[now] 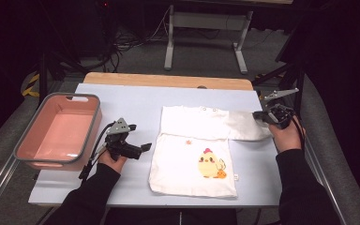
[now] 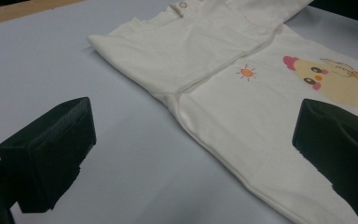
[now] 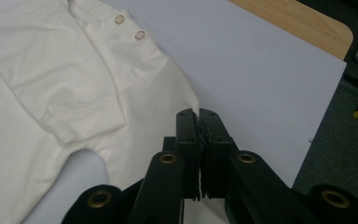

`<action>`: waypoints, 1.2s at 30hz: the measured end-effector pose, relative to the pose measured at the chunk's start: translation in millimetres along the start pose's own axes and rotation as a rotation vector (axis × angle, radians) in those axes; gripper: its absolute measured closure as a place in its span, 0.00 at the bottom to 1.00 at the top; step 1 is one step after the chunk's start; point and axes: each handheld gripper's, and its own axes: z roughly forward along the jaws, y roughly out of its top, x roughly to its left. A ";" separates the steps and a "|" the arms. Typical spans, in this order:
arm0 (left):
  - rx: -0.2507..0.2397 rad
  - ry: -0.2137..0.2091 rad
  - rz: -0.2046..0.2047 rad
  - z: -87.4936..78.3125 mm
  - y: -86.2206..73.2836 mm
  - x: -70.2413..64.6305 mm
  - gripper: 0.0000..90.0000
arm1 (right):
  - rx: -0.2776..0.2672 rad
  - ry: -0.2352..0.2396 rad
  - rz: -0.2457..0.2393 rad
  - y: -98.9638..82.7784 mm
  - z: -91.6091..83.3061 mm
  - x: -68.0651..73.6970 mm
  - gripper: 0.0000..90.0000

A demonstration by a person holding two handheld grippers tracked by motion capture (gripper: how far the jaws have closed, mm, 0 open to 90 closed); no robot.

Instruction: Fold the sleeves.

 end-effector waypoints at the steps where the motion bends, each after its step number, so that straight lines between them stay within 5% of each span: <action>1: 0.000 0.002 -0.001 0.0 0.0 -0.1 0.00 | -0.005 0.007 -0.001 0.7 -0.4 0.8 0.97; 14: -0.001 -0.003 -0.006 0.0 -0.2 0.1 0.00 | -0.103 0.062 -0.041 11.9 -8.1 17.2 0.97; 23: 0.000 -0.003 -0.004 -0.1 -0.1 0.0 0.00 | -0.125 0.091 -0.079 20.2 -3.4 33.9 0.97; 36: -0.003 -0.012 0.001 -0.6 -0.1 -0.2 0.00 | -0.077 0.151 -0.168 59.5 18.9 74.9 0.97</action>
